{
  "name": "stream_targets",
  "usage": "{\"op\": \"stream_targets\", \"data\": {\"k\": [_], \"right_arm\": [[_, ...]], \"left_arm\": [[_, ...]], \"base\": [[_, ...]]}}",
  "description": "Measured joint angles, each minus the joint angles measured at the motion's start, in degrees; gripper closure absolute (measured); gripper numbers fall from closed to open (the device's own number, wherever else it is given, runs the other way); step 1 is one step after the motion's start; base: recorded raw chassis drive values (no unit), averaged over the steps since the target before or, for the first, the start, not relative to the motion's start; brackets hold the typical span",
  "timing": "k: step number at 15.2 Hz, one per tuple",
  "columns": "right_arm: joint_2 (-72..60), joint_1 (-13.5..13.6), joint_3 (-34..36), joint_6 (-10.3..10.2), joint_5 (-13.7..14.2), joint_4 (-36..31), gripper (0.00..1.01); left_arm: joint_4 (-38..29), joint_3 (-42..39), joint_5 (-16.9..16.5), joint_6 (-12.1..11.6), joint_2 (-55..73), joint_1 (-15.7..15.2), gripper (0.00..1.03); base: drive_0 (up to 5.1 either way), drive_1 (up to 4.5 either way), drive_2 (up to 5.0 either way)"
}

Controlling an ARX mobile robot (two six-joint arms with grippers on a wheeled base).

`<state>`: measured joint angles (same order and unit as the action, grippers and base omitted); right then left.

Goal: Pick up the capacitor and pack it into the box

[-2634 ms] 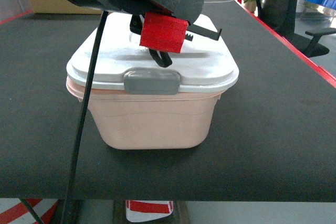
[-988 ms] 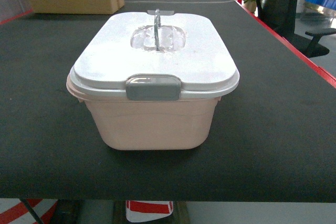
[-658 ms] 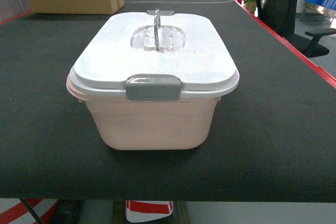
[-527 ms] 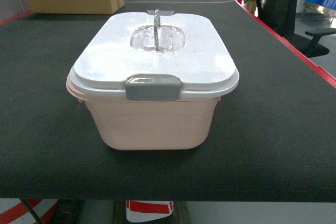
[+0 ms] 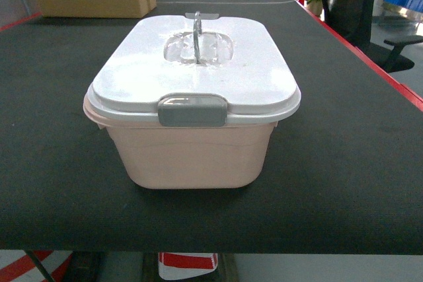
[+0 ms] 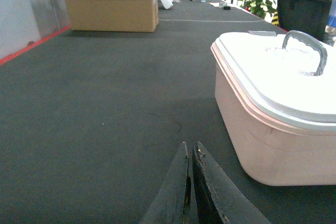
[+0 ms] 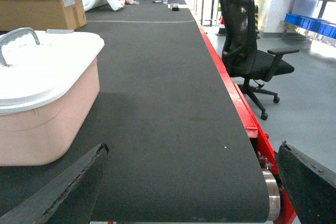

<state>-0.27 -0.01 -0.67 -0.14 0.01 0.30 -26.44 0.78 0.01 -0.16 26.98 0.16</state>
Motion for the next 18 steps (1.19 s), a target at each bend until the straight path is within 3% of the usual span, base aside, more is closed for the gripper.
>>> {"op": "stream_targets", "data": {"k": [4, 13, 14, 15, 18], "right_arm": [[0.0, 0.0, 0.0, 0.0, 0.0, 0.0, 0.03], [0.0, 0.0, 0.0, 0.0, 0.0, 0.0, 0.03], [0.0, 0.0, 0.0, 0.0, 0.0, 0.0, 0.03], [0.0, 0.0, 0.0, 0.0, 0.0, 0.0, 0.03], [0.0, 0.0, 0.0, 0.0, 0.0, 0.0, 0.03]], "left_arm": [[7.8, 0.0, 0.0, 0.0, -8.4, 0.0, 1.01], [16.4, 0.0, 0.0, 0.0, -17.0, 0.0, 1.01], [18.8, 0.0, 0.0, 0.0, -18.6, 0.0, 1.01], [26.7, 0.0, -0.1, 0.0, -24.0, 0.0, 1.01], [27.0, 0.0, 0.1, 0.0, -26.4, 0.0, 1.01]], "base": [[0.0, 0.00, 0.0], [0.0, 0.00, 0.0], [0.0, 0.00, 0.0], [0.0, 0.00, 0.0], [0.0, 0.00, 0.0]]}}
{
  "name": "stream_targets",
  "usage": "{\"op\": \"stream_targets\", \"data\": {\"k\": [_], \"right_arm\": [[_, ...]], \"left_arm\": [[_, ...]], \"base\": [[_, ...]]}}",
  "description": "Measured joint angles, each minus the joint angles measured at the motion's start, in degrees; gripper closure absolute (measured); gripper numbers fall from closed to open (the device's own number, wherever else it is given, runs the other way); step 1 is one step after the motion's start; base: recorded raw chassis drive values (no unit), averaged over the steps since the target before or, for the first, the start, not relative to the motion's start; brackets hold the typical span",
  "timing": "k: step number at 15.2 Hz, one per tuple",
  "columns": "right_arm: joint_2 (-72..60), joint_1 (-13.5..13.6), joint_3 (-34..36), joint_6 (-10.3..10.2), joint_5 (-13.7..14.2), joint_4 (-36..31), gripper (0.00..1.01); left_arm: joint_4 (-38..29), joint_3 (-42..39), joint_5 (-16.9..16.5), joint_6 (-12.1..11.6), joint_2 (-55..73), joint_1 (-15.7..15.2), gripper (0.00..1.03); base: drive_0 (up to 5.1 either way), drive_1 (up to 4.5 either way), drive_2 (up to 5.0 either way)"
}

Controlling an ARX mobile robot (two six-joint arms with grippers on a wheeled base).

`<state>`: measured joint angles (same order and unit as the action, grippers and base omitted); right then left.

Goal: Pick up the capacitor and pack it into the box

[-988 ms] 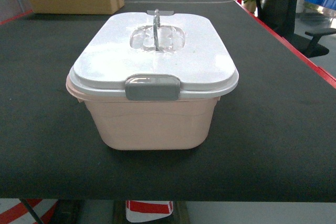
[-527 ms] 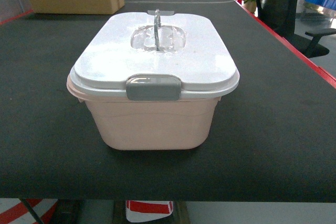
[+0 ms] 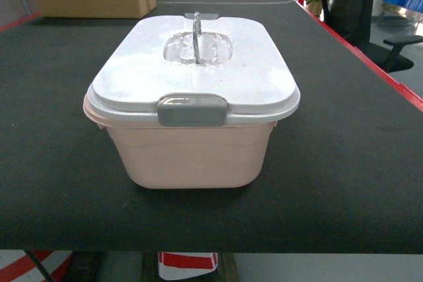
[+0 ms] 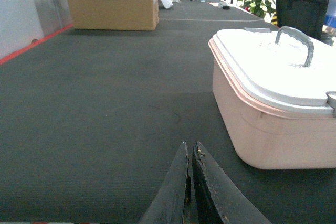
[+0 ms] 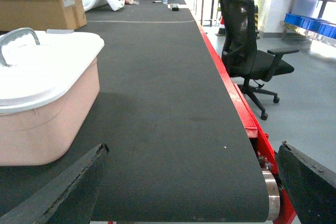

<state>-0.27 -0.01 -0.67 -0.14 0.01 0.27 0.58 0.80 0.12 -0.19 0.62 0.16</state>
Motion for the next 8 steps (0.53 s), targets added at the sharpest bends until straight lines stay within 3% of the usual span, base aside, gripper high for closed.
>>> {"op": "stream_targets", "data": {"k": [2, 8], "right_arm": [[0.0, 0.0, 0.0, 0.0, 0.0, 0.0, 0.03], [0.0, 0.0, 0.0, 0.0, 0.0, 0.0, 0.03]], "left_arm": [[-0.5, 0.0, -0.1, 0.1, 0.0, 0.0, 0.98], [-0.3, 0.0, -0.1, 0.1, 0.0, 0.0, 0.29]], "base": [[0.0, 0.00, 0.0], [0.0, 0.00, 0.0]]}}
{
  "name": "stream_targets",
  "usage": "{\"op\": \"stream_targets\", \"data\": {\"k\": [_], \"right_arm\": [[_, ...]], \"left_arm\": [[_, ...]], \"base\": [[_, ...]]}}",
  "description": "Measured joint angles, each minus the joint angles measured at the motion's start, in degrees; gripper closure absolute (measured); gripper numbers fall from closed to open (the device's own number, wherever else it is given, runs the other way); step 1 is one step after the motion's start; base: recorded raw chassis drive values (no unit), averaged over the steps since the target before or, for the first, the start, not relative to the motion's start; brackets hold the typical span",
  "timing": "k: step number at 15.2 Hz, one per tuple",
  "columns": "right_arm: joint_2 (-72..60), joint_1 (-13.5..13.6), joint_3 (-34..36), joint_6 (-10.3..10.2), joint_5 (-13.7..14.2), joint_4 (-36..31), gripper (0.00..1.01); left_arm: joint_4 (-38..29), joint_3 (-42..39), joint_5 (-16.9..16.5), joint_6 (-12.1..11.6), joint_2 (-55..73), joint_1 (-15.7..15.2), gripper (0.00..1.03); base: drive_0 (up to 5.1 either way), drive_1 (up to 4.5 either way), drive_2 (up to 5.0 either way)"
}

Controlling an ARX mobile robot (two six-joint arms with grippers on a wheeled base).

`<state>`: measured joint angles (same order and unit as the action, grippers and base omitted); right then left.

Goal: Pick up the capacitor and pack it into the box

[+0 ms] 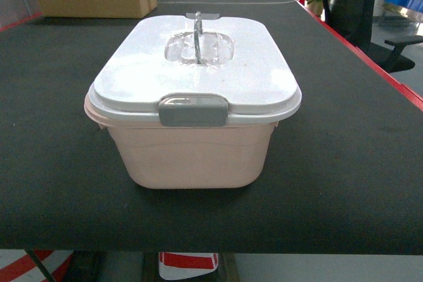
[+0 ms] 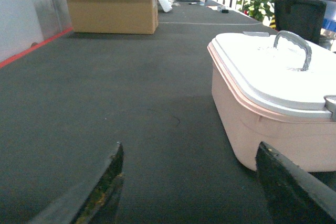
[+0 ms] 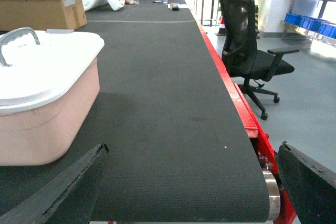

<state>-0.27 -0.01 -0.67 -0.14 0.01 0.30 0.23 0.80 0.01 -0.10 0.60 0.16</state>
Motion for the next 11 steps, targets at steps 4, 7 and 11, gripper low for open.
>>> {"op": "stream_targets", "data": {"k": [4, 7, 11], "right_arm": [[0.0, 0.0, 0.0, 0.0, 0.0, 0.0, 0.03], [0.0, 0.0, 0.0, 0.0, 0.0, 0.0, 0.03], [0.0, 0.0, 0.0, 0.0, 0.0, 0.0, 0.03]], "left_arm": [[0.0, 0.0, 0.0, 0.0, 0.0, 0.0, 0.05], [0.0, 0.0, 0.0, 0.0, 0.0, 0.0, 0.05], [0.0, 0.0, 0.0, 0.0, 0.0, 0.0, 0.05]], "base": [[0.0, 0.00, 0.0], [0.0, 0.00, 0.0], [0.0, 0.00, 0.0]]}}
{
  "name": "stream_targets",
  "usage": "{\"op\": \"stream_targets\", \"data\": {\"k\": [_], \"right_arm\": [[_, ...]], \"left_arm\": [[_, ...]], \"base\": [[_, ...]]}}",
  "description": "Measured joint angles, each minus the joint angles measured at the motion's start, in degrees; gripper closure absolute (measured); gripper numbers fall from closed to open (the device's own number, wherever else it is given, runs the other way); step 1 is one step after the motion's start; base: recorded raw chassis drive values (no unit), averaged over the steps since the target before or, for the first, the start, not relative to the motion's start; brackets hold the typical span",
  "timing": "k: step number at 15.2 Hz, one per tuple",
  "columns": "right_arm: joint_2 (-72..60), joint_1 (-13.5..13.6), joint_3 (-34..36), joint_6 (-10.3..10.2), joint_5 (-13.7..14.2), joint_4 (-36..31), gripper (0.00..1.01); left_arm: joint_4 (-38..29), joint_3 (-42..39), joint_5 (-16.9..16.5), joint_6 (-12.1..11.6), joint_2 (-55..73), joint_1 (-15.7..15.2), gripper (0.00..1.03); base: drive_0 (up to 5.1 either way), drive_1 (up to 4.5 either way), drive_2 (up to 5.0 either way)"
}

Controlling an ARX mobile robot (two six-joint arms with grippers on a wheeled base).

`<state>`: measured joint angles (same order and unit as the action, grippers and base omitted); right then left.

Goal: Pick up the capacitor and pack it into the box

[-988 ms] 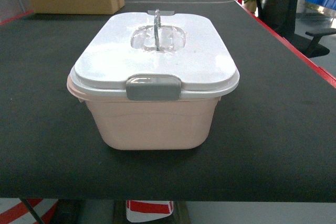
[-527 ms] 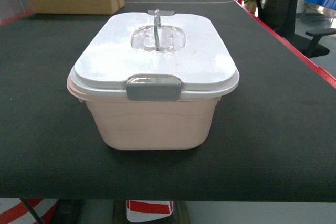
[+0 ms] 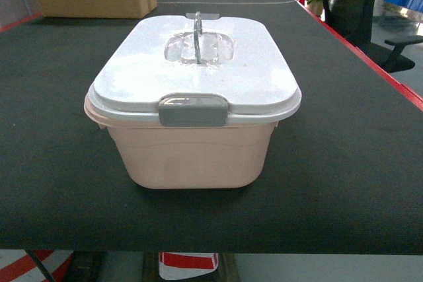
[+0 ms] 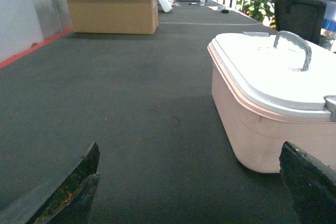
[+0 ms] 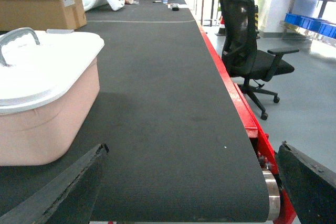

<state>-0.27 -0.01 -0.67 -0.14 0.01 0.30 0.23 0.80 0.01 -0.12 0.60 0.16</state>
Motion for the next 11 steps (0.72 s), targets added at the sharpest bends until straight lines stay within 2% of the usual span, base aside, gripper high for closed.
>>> {"op": "stream_targets", "data": {"k": [11], "right_arm": [[0.0, 0.0, 0.0, 0.0, 0.0, 0.0, 0.03]], "left_arm": [[0.0, 0.0, 0.0, 0.0, 0.0, 0.0, 0.05]], "base": [[0.0, 0.00, 0.0]]}}
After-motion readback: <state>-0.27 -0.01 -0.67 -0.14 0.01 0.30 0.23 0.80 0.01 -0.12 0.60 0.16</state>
